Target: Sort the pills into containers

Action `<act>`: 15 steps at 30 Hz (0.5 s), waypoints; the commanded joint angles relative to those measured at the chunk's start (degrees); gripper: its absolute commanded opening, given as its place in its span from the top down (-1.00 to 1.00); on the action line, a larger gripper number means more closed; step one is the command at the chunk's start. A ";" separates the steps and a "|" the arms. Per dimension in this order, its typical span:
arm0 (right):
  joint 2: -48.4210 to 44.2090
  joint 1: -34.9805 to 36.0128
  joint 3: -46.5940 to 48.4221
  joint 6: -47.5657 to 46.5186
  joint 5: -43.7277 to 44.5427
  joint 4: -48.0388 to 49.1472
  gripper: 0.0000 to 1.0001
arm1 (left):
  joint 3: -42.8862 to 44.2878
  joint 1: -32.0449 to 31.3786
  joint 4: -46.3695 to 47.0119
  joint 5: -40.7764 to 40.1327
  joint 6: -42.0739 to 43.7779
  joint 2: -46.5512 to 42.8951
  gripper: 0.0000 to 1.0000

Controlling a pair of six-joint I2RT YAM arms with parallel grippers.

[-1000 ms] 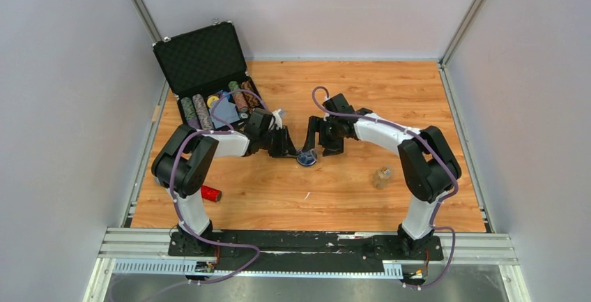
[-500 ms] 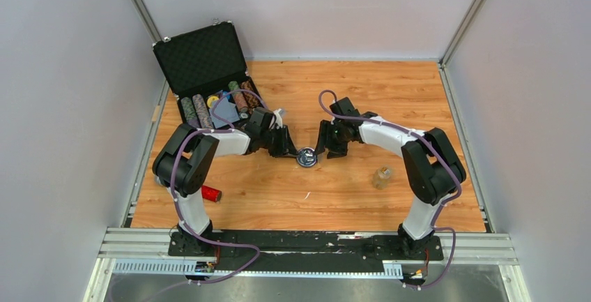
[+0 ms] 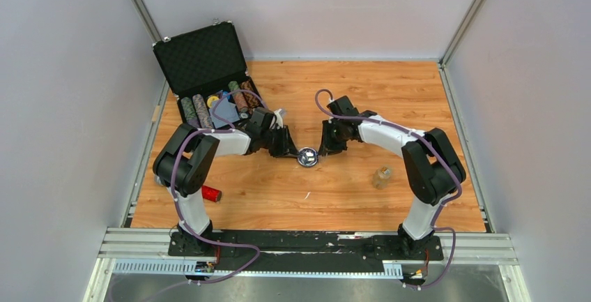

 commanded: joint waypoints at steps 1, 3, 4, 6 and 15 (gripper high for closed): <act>-1.30 -0.82 3.90 -5.34 1.14 0.19 0.79 | -3.21 0.08 -11.48 -9.43 3.13 3.38 0.42; -0.88 -0.82 5.04 -7.28 1.00 -0.26 0.79 | -3.14 0.08 -11.21 -9.10 3.17 3.03 0.39; -0.62 -0.82 5.72 -8.12 1.13 -0.66 0.77 | -3.12 0.08 -10.86 -8.69 3.13 2.61 0.33; -0.04 -0.82 7.22 -9.72 1.16 -1.58 0.69 | -2.87 0.08 -10.54 -8.04 2.97 1.49 0.20; 2.29 -0.81 13.67 -12.18 1.79 -5.64 0.02 | 1.43 0.08 -13.55 -10.48 3.31 -6.70 -0.22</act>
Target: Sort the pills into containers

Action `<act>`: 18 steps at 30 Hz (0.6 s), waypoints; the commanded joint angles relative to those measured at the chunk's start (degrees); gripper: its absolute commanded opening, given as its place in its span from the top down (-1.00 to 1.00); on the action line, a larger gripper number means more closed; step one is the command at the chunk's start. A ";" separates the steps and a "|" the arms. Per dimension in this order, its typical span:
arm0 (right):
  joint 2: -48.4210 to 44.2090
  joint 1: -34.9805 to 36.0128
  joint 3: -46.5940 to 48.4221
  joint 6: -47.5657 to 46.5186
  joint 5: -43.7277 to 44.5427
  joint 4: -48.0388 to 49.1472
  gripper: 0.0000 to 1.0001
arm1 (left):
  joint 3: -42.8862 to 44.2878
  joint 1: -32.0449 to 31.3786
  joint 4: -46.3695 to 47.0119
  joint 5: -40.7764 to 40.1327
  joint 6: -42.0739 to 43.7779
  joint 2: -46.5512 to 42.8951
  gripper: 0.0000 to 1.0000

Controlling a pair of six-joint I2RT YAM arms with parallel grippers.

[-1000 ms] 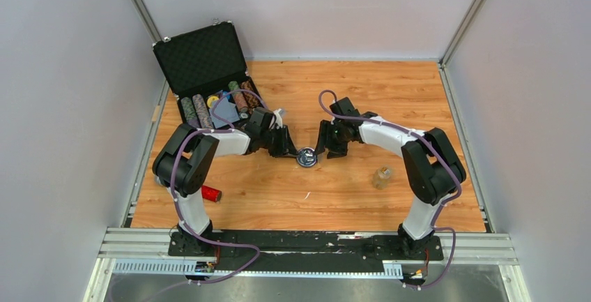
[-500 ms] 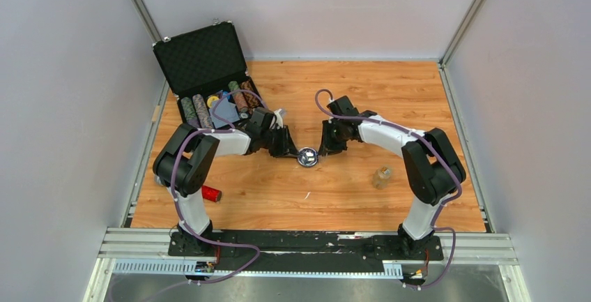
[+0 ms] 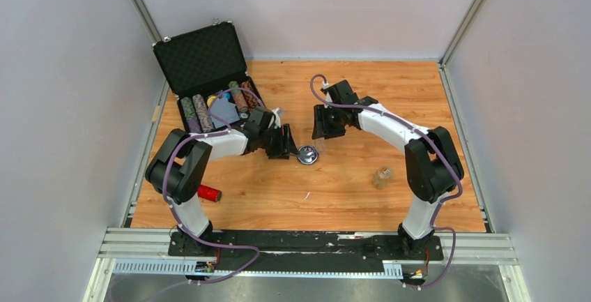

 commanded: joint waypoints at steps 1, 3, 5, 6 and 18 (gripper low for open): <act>1.20 -0.31 4.67 -2.10 1.38 -2.29 -0.04 | 1.98 0.41 -10.01 -8.59 3.41 -3.05 -0.24; 1.27 -0.34 6.02 -1.62 2.92 -4.05 -0.08 | 3.32 0.47 -11.90 -10.07 4.12 -4.32 -0.28; 0.64 -0.34 6.89 -0.87 4.51 -5.53 -0.14 | 4.22 0.54 -13.18 -10.99 4.69 -5.70 -0.31; -0.08 -0.37 7.48 -0.23 5.47 -6.55 -0.17 | 4.51 0.57 -13.53 -11.27 4.87 -6.88 -0.32; -18.81 -6.55 5.94 14.16 28.29 -30.66 -0.56 | 6.98 1.13 -17.36 -26.46 16.69 -24.34 -0.99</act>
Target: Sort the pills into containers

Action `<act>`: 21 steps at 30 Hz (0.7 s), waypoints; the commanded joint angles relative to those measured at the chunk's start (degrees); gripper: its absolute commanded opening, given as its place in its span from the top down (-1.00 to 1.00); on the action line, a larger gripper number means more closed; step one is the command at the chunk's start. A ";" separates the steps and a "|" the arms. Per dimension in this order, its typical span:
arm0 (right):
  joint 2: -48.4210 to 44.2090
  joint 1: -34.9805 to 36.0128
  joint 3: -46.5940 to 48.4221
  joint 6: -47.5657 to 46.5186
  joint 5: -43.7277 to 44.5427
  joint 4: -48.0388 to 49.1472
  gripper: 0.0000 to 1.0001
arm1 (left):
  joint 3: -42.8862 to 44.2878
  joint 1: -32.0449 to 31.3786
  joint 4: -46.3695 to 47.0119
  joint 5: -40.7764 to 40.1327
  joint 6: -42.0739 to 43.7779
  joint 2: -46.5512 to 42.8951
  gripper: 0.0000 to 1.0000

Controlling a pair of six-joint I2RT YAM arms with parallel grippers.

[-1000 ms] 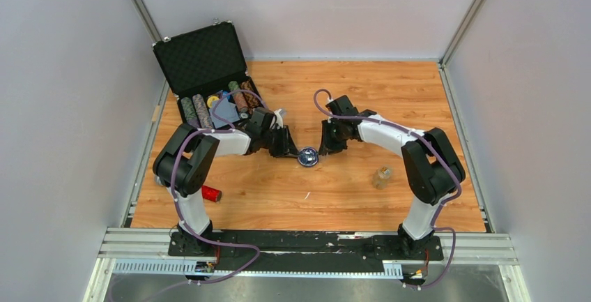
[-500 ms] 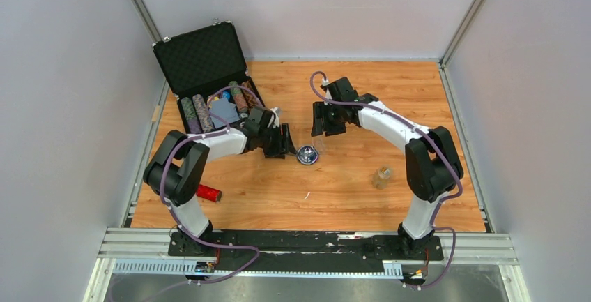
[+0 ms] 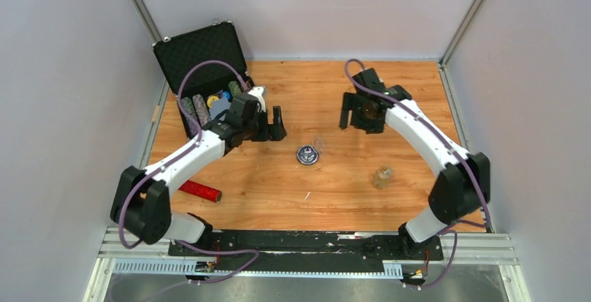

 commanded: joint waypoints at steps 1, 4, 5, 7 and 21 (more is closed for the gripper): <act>-12.72 -4.03 -1.88 9.21 13.34 -11.21 -0.61 | 4.84 0.64 -2.59 -10.11 8.17 -7.88 -0.99; -20.89 -6.56 -6.95 11.98 15.34 -12.59 -0.65 | 7.27 1.32 -4.61 -14.57 12.35 -9.90 -1.00; -22.37 -7.43 -8.38 13.06 14.75 -13.47 -0.65 | 8.44 1.83 -5.27 -15.27 12.87 -10.57 -1.00; -24.35 -9.06 -10.42 15.06 13.27 -15.22 -0.64 | 9.58 2.94 -5.44 -15.16 14.09 -11.64 -1.00; -23.61 -10.92 -22.10 16.99 4.36 -12.13 -0.36 | 6.63 5.90 -2.63 -0.92 14.41 -16.41 -1.00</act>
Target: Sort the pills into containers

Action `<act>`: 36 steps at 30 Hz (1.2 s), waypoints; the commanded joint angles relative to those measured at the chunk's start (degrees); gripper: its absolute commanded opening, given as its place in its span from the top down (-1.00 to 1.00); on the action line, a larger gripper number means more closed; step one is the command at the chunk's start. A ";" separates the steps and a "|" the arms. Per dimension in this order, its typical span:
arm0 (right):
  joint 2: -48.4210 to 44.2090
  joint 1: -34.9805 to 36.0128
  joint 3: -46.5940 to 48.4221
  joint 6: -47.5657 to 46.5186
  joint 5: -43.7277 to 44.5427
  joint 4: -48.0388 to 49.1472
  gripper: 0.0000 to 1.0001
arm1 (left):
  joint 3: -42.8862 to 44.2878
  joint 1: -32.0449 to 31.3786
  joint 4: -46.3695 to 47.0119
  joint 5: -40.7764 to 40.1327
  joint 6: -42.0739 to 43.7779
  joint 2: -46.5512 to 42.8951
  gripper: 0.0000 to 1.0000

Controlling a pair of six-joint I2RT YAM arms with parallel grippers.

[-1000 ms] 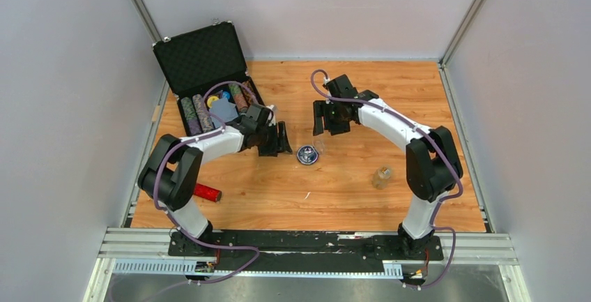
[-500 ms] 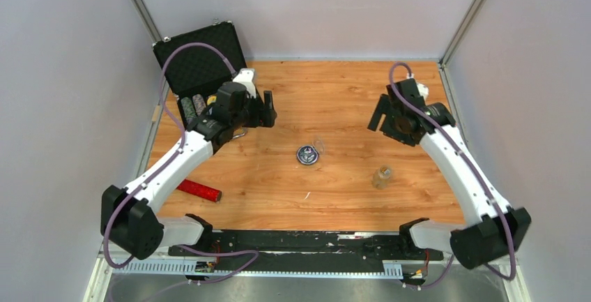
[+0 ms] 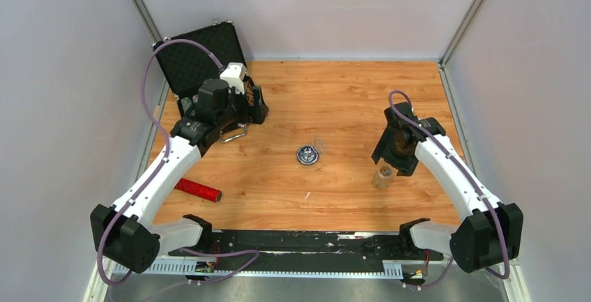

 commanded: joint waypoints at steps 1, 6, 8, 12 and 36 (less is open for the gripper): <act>0.76 -0.67 -1.23 0.91 -2.43 2.92 -0.35 | -1.83 0.22 2.03 5.28 0.85 -1.86 -1.00; 2.39 -0.87 -1.80 2.11 -2.76 3.39 -0.33 | -3.73 0.22 3.50 8.25 -0.19 -2.93 -1.00; 2.82 -0.94 -2.04 2.40 -3.19 3.64 -0.31 | -4.61 0.22 4.06 8.62 -0.45 -3.36 -1.00; 3.63 -1.00 -2.81 2.65 -3.91 4.51 -0.24 | -5.40 0.22 4.75 9.13 -0.71 -3.94 -0.99; 1.77 -0.88 7.80 -9.10 -25.80 9.60 0.69 | -8.67 -1.85 14.70 31.64 1.65 1.13 -0.84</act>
